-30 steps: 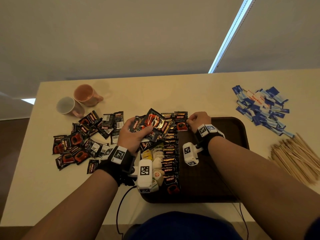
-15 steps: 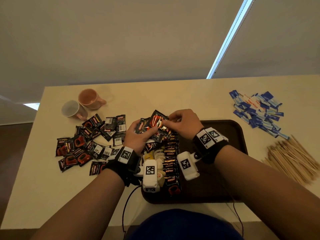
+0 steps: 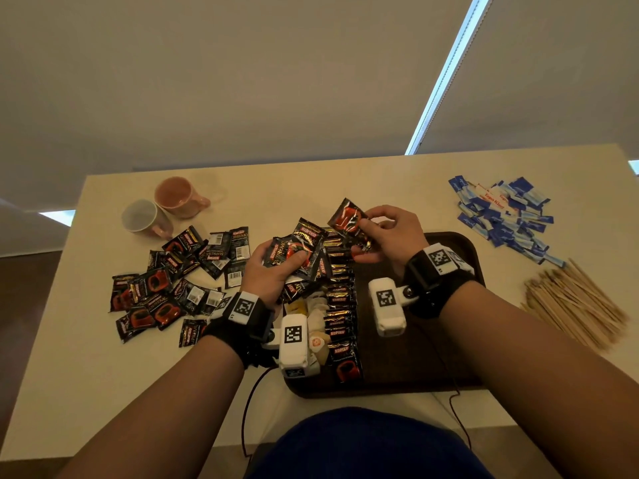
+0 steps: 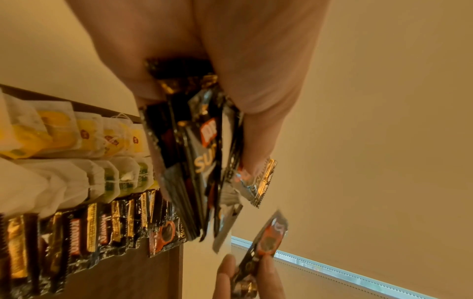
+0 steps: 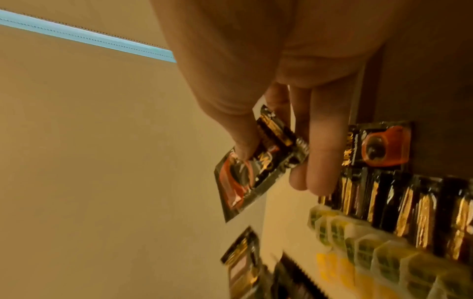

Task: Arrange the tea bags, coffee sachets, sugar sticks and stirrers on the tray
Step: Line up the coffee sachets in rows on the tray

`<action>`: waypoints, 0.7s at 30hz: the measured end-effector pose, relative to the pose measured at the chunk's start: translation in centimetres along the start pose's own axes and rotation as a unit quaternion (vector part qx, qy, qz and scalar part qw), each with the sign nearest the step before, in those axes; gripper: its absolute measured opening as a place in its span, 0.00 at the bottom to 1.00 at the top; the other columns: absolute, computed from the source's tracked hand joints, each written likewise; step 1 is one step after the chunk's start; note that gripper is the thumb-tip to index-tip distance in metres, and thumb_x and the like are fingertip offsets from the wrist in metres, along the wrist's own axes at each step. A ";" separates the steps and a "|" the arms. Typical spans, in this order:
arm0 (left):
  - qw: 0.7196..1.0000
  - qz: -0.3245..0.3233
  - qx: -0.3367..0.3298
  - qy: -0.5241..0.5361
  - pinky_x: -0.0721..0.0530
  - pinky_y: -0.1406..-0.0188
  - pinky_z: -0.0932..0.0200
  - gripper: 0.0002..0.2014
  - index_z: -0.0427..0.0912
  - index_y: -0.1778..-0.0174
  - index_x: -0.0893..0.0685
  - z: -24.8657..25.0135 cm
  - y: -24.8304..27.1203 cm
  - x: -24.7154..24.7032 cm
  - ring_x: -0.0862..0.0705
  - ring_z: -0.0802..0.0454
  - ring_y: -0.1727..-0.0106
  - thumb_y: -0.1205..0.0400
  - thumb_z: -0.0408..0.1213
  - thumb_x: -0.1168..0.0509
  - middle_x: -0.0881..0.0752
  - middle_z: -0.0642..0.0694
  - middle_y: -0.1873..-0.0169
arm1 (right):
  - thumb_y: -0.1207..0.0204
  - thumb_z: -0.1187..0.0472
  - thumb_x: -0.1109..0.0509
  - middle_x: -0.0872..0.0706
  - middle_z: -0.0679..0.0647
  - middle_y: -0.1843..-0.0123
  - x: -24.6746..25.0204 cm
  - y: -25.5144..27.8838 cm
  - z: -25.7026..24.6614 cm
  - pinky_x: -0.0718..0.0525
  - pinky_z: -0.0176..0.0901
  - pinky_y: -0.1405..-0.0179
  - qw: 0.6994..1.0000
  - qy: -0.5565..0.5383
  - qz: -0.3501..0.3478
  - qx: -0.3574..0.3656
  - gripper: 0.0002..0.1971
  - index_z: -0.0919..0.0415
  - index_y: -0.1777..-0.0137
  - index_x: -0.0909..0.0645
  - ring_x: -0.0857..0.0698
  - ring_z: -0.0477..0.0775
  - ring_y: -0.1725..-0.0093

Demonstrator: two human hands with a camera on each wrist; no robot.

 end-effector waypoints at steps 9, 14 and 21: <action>1.000 -0.011 -0.014 -0.018 0.11 0.45 0.35 0.34 0.46 0.29 0.20 0.5 -0.1 -0.1 0.09 0.40 0.45 0.31 0.37 0.17 0.12 0.40 0.39 | 0.27 0.73 0.26 0.14 0.56 0.47 4.2 -3.9 2.5 0.08 0.55 0.54 0.944 0.324 0.046 0.028 0.20 0.53 0.39 0.19 0.09 0.59 0.53; 1.000 -0.013 -0.013 -0.006 0.13 0.42 0.31 0.41 0.52 0.37 0.18 0.5 -0.5 -0.6 0.10 0.37 0.43 0.48 0.46 0.12 0.12 0.40 0.38 | 0.27 0.63 0.21 0.12 0.52 0.51 5.6 -5.6 2.4 0.15 0.44 0.51 0.917 0.389 0.083 0.028 0.14 0.56 0.43 0.17 0.14 0.52 0.52; 1.000 -0.004 0.002 -0.014 0.14 0.41 0.31 0.42 0.60 0.43 0.16 0.2 -1.3 -0.9 0.10 0.37 0.42 0.54 0.53 0.10 0.12 0.41 0.38 | 0.24 0.63 0.23 0.10 0.52 0.49 3.2 -7.1 3.0 0.19 0.40 0.55 0.881 0.470 -0.003 0.050 0.09 0.54 0.45 0.11 0.14 0.50 0.52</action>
Point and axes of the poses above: each hand's wrist, its own y-axis away from the middle knuckle, its own x-axis out of the back of the hand, z = x × y, the point moved 5 cm from there along -y, towards the middle knuckle
